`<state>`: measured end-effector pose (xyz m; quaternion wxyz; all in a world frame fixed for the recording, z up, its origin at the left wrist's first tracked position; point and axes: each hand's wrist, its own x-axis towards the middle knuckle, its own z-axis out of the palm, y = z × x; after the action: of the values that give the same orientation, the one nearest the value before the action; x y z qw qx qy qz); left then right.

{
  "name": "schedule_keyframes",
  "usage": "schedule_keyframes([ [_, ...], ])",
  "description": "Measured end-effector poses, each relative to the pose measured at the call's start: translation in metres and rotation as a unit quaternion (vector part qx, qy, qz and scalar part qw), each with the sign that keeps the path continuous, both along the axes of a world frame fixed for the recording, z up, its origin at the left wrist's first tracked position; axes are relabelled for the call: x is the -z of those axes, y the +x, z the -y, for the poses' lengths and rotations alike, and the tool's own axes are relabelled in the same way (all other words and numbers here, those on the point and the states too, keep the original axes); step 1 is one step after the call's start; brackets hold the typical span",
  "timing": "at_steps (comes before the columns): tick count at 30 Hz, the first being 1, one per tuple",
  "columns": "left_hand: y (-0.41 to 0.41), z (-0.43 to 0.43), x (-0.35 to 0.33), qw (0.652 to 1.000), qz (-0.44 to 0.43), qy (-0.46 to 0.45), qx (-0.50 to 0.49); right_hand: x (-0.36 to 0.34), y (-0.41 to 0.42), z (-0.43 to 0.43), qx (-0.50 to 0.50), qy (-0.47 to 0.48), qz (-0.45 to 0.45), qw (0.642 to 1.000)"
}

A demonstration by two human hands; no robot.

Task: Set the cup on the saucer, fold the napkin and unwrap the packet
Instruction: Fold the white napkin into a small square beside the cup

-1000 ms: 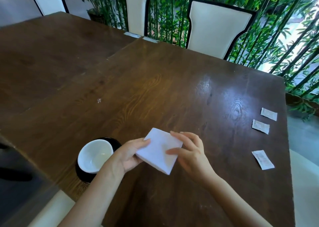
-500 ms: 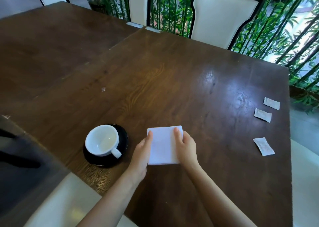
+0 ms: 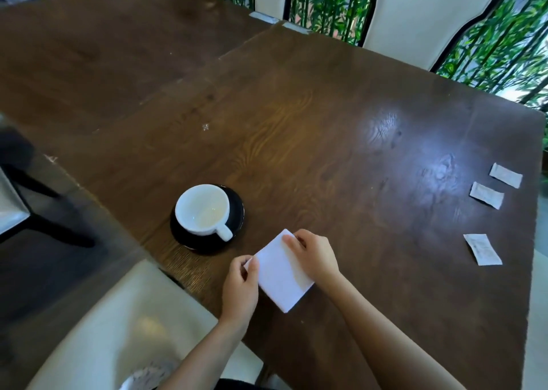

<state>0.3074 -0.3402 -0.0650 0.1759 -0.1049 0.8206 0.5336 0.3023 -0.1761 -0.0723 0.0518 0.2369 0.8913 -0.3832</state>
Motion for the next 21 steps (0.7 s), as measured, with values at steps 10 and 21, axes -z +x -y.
schedule_keyframes([
  [10, -0.001, 0.017, -0.002, 0.945, -0.148, -0.246, 0.153, 0.0, -0.003, 0.01, -0.041, 0.094, -0.041, 0.994],
  [21, -0.008, 0.025, 0.018, 0.848, -0.287, -0.259, 0.362, 0.008, 0.061, 0.038, -0.181, 0.239, 0.039, 0.953],
])
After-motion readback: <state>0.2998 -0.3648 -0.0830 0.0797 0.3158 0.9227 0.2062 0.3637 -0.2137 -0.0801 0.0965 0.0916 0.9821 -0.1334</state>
